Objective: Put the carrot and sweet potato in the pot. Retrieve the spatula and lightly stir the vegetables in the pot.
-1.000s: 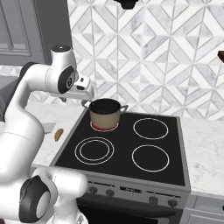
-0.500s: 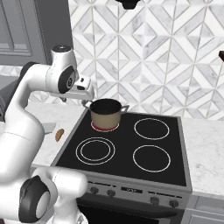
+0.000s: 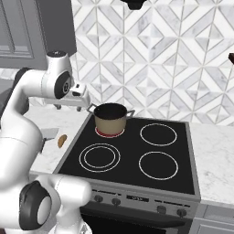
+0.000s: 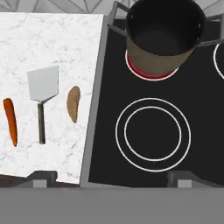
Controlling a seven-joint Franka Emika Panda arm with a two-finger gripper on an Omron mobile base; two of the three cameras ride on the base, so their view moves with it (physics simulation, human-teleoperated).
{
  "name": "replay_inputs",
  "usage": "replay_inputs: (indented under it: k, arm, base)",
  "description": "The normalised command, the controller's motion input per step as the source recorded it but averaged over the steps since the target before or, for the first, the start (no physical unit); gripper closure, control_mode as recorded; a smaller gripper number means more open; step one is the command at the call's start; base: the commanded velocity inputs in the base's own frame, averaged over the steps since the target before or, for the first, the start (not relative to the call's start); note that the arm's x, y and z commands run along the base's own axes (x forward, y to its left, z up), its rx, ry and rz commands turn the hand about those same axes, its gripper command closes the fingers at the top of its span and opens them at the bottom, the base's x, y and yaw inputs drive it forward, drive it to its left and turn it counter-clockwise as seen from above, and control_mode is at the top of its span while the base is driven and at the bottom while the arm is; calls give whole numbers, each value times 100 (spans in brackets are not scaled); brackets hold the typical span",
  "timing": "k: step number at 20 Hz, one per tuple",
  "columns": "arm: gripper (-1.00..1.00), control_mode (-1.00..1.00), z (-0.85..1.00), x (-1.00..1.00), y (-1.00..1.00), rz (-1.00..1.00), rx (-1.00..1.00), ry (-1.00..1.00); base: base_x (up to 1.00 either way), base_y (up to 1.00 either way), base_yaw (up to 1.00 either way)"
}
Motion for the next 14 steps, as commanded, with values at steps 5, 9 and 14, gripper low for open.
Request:
replay_inputs:
  k: [5, 9, 14]
  arm:
    - [-100, -100, -47, 2, 76, 2, 0, 12]
    - [-100, -100, -82, 7, 61, 0, 0, 7]
    - [-100, -100, -77, 19, 48, 0, 0, 2]
  base:
    - [0, 0, 0]
    - [0, 0, 0]
    - [0, 0, 0]
